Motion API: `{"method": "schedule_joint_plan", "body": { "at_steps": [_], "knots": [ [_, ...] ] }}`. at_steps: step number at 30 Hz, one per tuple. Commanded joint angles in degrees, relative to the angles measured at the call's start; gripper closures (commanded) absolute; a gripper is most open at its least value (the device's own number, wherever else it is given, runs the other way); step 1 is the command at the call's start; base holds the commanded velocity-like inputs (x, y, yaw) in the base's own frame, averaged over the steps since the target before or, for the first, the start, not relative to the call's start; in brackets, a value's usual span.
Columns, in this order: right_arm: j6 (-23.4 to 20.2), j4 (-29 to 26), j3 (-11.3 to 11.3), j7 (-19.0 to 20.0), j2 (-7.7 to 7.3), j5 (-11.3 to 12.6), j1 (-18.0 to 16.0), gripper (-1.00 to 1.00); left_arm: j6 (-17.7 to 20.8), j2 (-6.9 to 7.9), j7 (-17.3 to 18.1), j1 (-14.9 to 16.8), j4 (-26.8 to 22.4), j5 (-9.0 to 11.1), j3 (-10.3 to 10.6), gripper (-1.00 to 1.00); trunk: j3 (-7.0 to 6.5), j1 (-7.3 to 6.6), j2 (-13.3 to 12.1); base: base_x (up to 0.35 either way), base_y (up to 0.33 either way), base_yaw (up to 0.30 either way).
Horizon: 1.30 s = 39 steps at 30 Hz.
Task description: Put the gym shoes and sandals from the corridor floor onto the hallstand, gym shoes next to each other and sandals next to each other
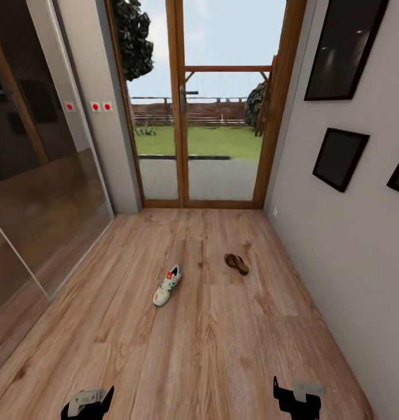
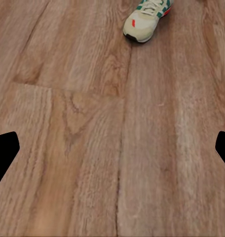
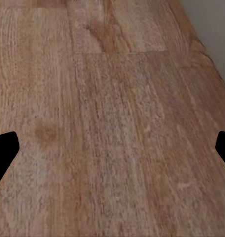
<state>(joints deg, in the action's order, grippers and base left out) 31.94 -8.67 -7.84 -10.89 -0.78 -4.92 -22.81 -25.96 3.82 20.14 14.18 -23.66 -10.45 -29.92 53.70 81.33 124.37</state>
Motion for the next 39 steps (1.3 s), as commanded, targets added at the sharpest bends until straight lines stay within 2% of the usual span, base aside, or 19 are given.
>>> {"method": "schedule_joint_plan", "body": {
  "at_steps": [1, 39],
  "knots": [
    [0.14, 0.04, -0.34, -0.17, 0.01, -0.52, -0.04, -1.0, -0.24, -0.04, 0.34, 0.06, 0.02, -0.51, -0.49, -1.0, 0.05, 0.02, 0.02, 0.286, -0.151, 0.006],
    [0.14, -0.03, -0.34, -0.18, 0.08, -0.52, -0.04, -1.0, -0.24, 0.04, 0.34, 0.06, 0.02, -0.45, -0.61, -1.0, 0.05, 0.02, 0.02, 0.281, -0.164, 0.0]
  ]
}}
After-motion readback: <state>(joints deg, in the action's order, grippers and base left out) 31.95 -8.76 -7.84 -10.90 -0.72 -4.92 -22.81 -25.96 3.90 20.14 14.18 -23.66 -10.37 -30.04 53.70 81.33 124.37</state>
